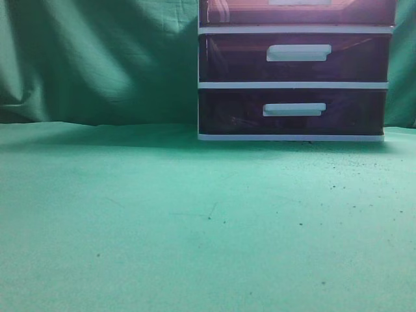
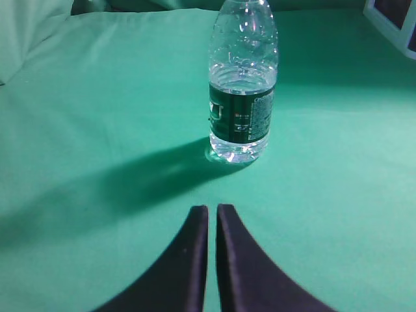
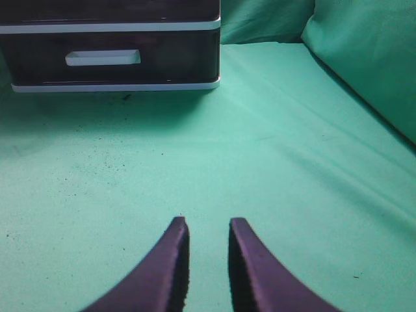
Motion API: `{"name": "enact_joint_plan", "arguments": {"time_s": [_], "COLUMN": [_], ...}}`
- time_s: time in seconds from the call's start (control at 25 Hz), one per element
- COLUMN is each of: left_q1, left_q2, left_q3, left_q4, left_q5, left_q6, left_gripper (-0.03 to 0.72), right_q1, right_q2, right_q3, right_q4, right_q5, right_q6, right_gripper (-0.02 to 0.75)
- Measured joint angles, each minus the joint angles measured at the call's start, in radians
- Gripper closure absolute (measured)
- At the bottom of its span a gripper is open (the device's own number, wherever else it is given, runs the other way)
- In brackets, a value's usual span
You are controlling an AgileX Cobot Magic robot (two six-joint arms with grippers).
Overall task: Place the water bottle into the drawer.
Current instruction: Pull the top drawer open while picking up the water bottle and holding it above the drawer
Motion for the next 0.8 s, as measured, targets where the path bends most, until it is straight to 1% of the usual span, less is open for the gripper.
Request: {"name": "enact_joint_plan", "arguments": {"time_s": [0.72, 0.8], "left_q1": [0.0, 0.0], "left_q2": [0.0, 0.0], "left_q3": [0.0, 0.0], "left_q4": [0.0, 0.024], "left_q5": [0.0, -0.002], "left_q6": [0.0, 0.0], "left_gripper": [0.688, 0.688], "right_q1": [0.0, 0.0], "right_q2": [0.0, 0.0], "right_q3": [0.0, 0.0], "right_q4": [0.0, 0.0], "right_q5": [0.0, 0.0], "right_q6": [0.0, 0.0], "right_gripper": [0.567, 0.567]}}
